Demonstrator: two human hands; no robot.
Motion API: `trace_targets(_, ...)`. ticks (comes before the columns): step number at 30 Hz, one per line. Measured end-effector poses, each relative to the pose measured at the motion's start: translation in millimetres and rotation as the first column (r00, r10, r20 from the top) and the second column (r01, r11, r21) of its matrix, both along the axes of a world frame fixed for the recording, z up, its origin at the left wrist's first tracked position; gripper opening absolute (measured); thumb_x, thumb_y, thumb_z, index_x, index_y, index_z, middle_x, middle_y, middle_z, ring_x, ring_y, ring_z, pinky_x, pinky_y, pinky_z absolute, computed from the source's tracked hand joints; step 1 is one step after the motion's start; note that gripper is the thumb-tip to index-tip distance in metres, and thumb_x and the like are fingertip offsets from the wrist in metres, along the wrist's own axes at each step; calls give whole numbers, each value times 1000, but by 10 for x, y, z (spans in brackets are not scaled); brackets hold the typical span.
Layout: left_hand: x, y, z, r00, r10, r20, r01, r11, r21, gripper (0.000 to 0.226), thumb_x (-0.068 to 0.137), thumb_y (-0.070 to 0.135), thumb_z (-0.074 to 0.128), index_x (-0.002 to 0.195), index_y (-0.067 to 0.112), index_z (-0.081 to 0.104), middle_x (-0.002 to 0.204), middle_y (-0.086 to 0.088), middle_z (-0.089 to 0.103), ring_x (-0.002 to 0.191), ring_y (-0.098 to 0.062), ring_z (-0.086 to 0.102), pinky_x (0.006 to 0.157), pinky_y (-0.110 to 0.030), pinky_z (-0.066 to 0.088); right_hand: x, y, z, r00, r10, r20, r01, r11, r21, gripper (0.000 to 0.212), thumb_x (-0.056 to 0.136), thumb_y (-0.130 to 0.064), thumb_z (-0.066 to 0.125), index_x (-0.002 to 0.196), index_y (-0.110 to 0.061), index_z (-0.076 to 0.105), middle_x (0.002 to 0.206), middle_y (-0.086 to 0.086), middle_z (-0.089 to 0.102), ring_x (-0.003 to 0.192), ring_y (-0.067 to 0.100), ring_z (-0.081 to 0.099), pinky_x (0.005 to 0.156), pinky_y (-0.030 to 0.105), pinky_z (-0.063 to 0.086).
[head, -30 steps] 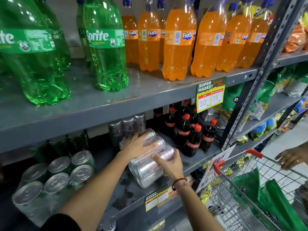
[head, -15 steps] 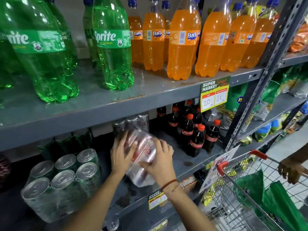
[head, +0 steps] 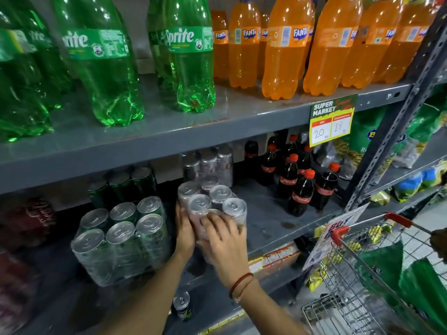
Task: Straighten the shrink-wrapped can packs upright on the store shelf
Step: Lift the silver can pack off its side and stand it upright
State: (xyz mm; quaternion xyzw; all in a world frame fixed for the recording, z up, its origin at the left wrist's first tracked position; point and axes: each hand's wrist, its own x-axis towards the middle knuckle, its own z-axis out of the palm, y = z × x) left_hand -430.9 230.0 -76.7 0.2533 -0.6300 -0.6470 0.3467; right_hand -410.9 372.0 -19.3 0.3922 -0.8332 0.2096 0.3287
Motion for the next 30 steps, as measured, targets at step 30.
trace_targets(30,30,124,640,982,-160,105,186,928,-324,32,88,13,35,105,1,60,116,-18,61,104,-7,54,94,-12,36,-652,-322,272,463,286,839,397,780,-484,62,94,-20,52,147,-10,22,156,17,20,145,27,18,118,34,14)
